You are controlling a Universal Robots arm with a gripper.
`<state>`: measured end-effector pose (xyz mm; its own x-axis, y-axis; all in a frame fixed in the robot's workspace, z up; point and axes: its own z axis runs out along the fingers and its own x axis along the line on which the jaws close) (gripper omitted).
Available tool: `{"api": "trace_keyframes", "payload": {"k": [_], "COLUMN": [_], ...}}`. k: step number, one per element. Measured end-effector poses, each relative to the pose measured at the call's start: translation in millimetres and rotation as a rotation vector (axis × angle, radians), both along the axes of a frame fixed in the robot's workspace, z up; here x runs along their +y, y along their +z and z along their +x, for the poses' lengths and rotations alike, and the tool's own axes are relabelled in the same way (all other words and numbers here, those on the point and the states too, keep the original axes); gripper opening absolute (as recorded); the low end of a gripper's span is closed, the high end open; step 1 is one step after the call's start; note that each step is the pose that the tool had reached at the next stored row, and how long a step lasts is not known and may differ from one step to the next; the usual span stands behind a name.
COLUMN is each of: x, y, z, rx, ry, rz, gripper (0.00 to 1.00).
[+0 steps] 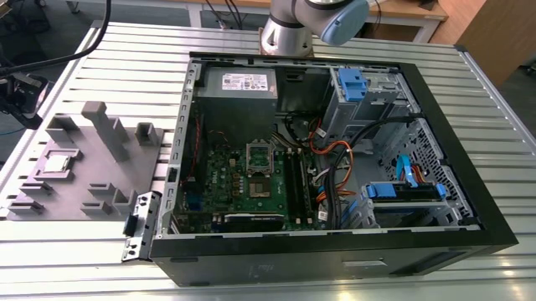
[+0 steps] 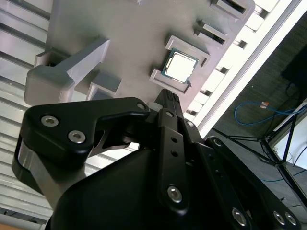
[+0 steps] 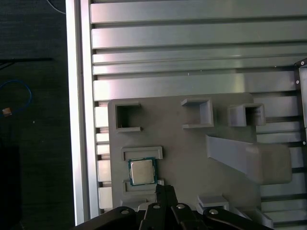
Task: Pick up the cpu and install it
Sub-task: 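Pick up the cpu and move it towards the insertion slot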
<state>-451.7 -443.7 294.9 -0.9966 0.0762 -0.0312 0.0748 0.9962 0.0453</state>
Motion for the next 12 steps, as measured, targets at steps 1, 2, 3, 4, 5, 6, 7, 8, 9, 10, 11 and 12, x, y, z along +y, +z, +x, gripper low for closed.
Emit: {"api": "trace_keyframes", "payload": {"k": [1, 2, 3, 4, 5, 6, 7, 8, 9, 10, 11, 12], "x": [0.0, 0.0, 0.0, 0.0, 0.0, 0.0, 0.0, 0.0, 0.0, 0.0, 0.0, 0.0], "y": [0.0, 0.1, 0.1, 0.1, 0.1, 0.1, 0.1, -0.1, -0.4, -0.9, -1.3, -1.4], "z": [0.0, 0.0, 0.0, 0.0, 0.0, 0.0, 0.0, 0.0, 0.1, 0.0, 0.0, 0.0], "rx": [0.0004, 0.0023, 0.0046, 0.0049, 0.0052, 0.0055, 0.0056, 0.0057, 0.0057, 0.0056, 0.0057, 0.0057], "ry": [0.000, 0.000, 0.000, 0.000, 0.000, 0.000, 0.000, 0.000, 0.000, 0.000, 0.000, 0.000], "rz": [0.0000, -0.0001, 0.0000, 0.0000, -0.0001, 0.0000, 0.0000, -0.0001, -0.0001, 0.0000, -0.0001, -0.0001], "gripper": [0.11, 0.11, 0.11, 0.11, 0.11, 0.11, 0.11, 0.11, 0.11, 0.11, 0.11, 0.11]}}
